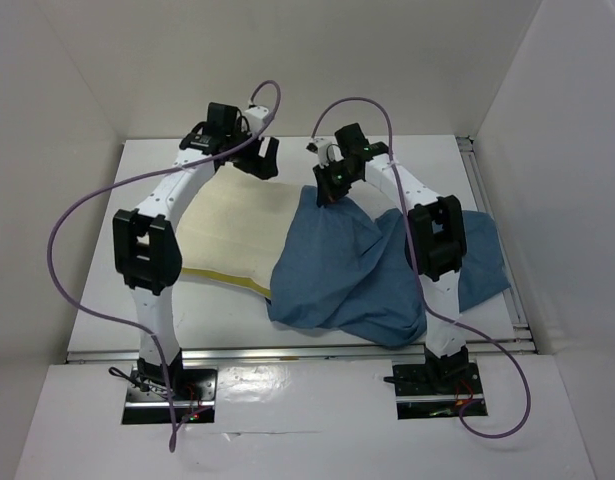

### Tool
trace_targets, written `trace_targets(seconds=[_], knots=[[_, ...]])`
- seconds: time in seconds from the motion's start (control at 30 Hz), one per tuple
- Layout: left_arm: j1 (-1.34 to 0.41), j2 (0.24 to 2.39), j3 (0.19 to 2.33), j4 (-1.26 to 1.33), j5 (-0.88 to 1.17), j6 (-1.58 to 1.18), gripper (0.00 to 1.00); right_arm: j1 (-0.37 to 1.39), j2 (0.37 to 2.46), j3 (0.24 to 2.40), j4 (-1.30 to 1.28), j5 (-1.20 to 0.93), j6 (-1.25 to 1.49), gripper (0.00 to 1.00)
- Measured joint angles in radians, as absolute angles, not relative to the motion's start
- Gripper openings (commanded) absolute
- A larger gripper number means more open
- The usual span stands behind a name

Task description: Put the pillow into the pillowcase

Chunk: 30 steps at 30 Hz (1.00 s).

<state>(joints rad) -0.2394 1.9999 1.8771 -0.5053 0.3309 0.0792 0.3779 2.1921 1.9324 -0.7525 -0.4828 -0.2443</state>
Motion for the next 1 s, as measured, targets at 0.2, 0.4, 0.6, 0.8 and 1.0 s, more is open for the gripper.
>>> trace_targets(seconds=[0.2, 0.4, 0.6, 0.8, 1.0], knots=[[-0.235, 2.207, 2.129, -0.662, 0.440, 0.208, 0.94, 0.354, 2.168, 1.901, -0.742, -0.502, -0.249, 0.01], [-0.233, 2.271, 2.145, -0.773, 0.498, 0.315, 1.00, 0.337, 2.168, 1.895, -0.743, -0.515, -0.249, 0.00], [-0.226, 2.293, 2.125, -0.823, 0.537, 0.405, 1.00, 0.333, 2.168, 1.895, -0.743, -0.523, -0.250, 0.00], [-0.226, 2.319, 2.098, -0.820, 0.552, 0.472, 0.78, 0.333, 2.168, 1.895, -0.744, -0.529, -0.252, 0.00], [-0.221, 2.323, 2.046, -0.791, 0.590, 0.481, 0.00, 0.331, 2.169, 1.904, -0.747, -0.531, -0.246, 0.00]])
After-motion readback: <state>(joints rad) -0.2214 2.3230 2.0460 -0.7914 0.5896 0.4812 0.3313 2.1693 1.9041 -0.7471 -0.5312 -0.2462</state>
